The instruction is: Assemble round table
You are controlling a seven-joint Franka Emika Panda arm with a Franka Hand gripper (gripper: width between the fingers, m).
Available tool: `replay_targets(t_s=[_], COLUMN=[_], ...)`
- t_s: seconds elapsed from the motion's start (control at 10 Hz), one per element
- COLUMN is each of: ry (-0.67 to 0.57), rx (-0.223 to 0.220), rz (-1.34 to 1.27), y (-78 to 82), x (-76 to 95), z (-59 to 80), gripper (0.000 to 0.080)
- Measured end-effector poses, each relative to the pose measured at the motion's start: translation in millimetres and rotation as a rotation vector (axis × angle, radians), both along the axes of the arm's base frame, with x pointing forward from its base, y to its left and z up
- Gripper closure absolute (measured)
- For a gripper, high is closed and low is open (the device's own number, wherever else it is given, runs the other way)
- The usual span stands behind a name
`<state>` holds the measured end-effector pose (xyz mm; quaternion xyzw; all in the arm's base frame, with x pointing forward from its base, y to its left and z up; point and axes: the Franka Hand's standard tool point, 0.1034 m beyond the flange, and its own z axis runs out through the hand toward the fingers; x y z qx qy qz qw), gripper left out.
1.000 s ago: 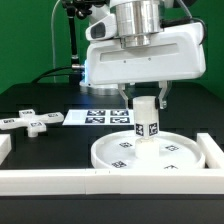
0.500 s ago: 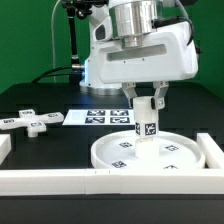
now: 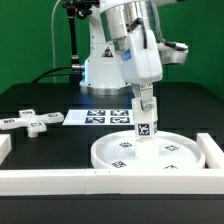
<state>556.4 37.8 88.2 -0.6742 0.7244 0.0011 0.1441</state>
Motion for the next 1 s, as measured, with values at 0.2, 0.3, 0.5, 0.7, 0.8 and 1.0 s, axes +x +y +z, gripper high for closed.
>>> replay_targets(t_s=[0.2, 0.3, 0.5, 0.7, 0.8, 1.0], ry=[0.029, 0.040, 0.053, 0.066, 0.072, 0.042], rx=[0.048, 0.063, 0.083, 0.066, 0.042, 0.013], rz=[-0.126, -0.172, -0.240, -0.159, -0.085, 0.047], y=[8.9, 7.4, 8.9, 12.9, 14.6, 9.3], x=[3.7, 4.6, 4.2, 3.4, 6.0, 7.7], z=[-0.8, -0.5, -1.0, 0.3, 3.2, 2.0], gripper=[0.0389, 0.0389, 0.0337, 0.0217, 0.0164, 0.0154])
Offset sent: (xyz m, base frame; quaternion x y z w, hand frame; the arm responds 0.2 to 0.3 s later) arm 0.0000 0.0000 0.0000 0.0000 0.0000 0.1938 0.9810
